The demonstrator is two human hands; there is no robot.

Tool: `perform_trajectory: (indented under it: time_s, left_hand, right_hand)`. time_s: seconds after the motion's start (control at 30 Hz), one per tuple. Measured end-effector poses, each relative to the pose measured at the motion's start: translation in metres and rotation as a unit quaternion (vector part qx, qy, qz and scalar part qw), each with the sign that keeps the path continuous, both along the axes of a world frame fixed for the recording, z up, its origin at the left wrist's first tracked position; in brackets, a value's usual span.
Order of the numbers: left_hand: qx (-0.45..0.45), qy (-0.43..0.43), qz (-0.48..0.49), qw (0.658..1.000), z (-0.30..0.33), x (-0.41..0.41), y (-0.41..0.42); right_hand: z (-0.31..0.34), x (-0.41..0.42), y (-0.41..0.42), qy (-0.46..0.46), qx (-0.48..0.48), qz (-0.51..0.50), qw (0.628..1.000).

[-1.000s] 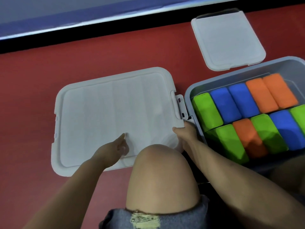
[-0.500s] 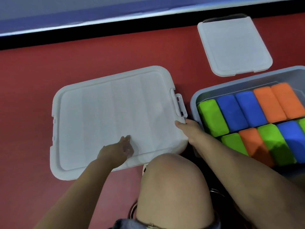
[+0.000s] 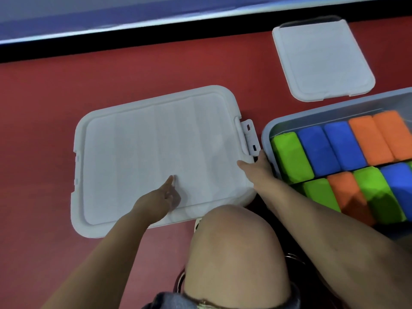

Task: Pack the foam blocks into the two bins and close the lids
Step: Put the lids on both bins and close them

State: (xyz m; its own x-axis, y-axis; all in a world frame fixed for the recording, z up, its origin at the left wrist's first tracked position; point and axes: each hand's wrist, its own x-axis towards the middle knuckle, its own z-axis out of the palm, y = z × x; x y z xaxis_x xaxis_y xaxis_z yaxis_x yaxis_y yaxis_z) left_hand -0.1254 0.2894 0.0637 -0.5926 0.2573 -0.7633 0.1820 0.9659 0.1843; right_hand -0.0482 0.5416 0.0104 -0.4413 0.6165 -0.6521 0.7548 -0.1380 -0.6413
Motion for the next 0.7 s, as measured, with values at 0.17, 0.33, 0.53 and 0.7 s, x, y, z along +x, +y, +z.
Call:
perform_trajectory:
  time_s: [0.17, 0.33, 0.53, 0.7]
  left_hand:
    - [0.022, -0.012, 0.022, 0.999, 0.003, -0.005, -0.003]
    - [0.012, 0.005, -0.002, 1.0, 0.006, 0.002, 0.001]
    - [0.022, 0.009, -0.001, 1.0, 0.006, 0.001, 0.001]
    - [0.033, 0.011, 0.011, 0.999, 0.005, 0.0, 0.0]
  right_hand:
    - [0.002, 0.002, -0.001, -0.021, 0.173, 0.127, 0.977]
    - [0.004, 0.002, -0.006, -0.058, 0.247, 0.237, 0.938]
    - [0.006, 0.001, -0.017, -0.099, 0.314, 0.256, 0.909]
    - [0.005, -0.001, -0.019, -0.1, 0.332, 0.301, 0.889]
